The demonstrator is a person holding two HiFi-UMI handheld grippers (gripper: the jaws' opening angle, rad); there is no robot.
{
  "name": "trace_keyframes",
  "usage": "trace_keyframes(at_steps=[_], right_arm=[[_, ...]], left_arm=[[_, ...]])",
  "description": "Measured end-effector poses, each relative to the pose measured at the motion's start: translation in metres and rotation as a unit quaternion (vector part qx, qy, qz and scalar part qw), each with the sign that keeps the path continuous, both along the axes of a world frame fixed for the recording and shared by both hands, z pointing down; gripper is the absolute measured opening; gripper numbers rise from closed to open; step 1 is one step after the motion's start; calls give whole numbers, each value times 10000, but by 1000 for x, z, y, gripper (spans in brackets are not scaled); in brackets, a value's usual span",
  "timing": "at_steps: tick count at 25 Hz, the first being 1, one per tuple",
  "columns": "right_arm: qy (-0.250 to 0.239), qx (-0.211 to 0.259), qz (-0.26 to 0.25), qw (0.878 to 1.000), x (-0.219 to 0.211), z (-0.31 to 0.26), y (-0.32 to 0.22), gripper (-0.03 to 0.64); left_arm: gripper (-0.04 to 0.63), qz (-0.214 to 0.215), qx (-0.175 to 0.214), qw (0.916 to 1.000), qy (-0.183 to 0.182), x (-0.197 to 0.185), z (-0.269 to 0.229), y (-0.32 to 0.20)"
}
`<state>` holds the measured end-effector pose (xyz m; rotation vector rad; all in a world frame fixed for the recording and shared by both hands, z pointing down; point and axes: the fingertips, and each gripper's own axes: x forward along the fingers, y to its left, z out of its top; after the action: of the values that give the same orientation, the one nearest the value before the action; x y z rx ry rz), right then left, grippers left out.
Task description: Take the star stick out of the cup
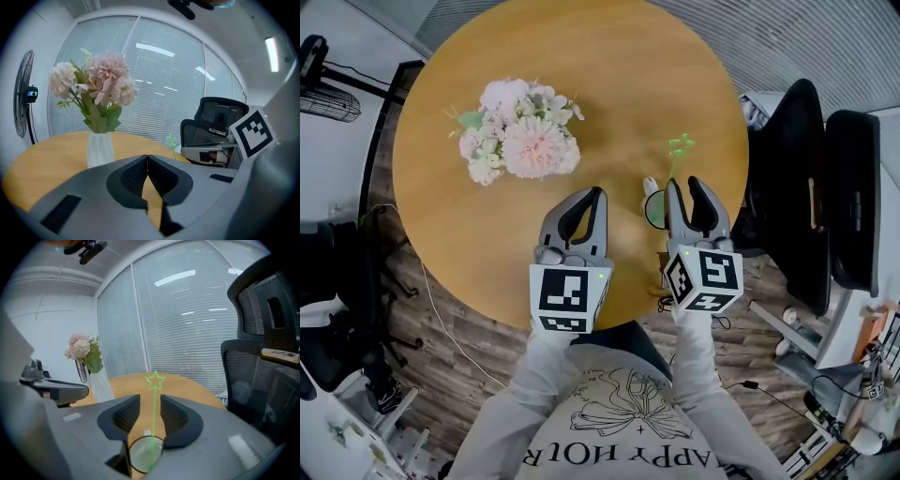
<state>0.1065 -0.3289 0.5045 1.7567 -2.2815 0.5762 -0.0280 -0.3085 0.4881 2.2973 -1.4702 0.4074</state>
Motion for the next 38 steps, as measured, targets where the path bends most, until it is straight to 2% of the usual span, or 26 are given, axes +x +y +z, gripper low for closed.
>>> trace_keyframes(at_steps=[19, 21, 27, 38], right_arm=[[52, -276, -32, 9996, 1, 33, -19, 143], [100, -282, -33, 9995, 0, 36, -21, 117], [145, -348, -92, 9992, -4, 43, -23, 116], [296, -329, -40, 9990, -5, 46, -27, 46]], left_arm=[[8, 133, -229, 9996, 10, 7, 26, -17], [6, 132, -264, 9996, 12, 6, 30, -18], [6, 125, -317, 9994, 13, 4, 35, -22], [6, 109, -355, 9993, 15, -2, 39, -26]])
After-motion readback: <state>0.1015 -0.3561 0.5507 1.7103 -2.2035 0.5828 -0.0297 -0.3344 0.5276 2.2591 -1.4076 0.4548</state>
